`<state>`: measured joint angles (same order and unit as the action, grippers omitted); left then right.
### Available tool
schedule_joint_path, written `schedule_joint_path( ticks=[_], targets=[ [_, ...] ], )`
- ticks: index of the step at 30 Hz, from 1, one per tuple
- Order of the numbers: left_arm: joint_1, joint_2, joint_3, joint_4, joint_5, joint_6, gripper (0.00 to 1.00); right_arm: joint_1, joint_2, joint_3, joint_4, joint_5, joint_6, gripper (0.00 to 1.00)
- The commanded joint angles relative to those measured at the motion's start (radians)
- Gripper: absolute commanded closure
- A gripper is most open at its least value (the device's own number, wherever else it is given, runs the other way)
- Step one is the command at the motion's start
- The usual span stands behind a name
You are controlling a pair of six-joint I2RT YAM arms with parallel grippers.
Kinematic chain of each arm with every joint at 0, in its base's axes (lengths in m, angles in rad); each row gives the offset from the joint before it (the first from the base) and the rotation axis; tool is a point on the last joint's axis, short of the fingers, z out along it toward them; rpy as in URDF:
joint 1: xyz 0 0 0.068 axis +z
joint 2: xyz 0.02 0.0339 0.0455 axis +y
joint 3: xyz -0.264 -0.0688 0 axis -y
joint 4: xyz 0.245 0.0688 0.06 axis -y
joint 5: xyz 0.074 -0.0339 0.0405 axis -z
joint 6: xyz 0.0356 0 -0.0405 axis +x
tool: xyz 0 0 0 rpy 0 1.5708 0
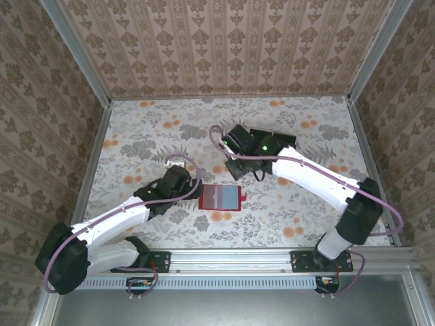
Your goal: Put the credit cards into the card holder
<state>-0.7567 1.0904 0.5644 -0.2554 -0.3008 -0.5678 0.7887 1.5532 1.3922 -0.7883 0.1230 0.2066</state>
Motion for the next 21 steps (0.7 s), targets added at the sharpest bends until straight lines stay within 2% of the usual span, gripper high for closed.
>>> schedule_joint_path(
  ticks=[1, 5, 9, 16, 21],
  targets=[
    [0.005, -0.007, -0.009, -0.041, -0.016, 0.042, 0.00, -0.015, -0.076, -0.196, 0.259, -0.222, 0.357, 1.00],
    [0.005, 0.016, -0.005, -0.050, -0.011, 0.051, 0.00, -0.016, -0.102, -0.425, 0.561, -0.350, 0.603, 1.00],
    [0.004, 0.044, 0.005, -0.055, -0.007, 0.052, 0.00, -0.011, -0.086, -0.567, 0.780, -0.384, 0.756, 1.00],
    [-0.011, 0.109, 0.023, -0.048, -0.009, 0.065, 0.00, -0.011, -0.013, -0.624, 0.965, -0.433, 0.842, 1.00],
    [-0.024, 0.152, 0.039, -0.041, -0.011, 0.066, 0.00, -0.014, 0.033, -0.627, 1.011, -0.453, 0.842, 1.00]
  ],
)
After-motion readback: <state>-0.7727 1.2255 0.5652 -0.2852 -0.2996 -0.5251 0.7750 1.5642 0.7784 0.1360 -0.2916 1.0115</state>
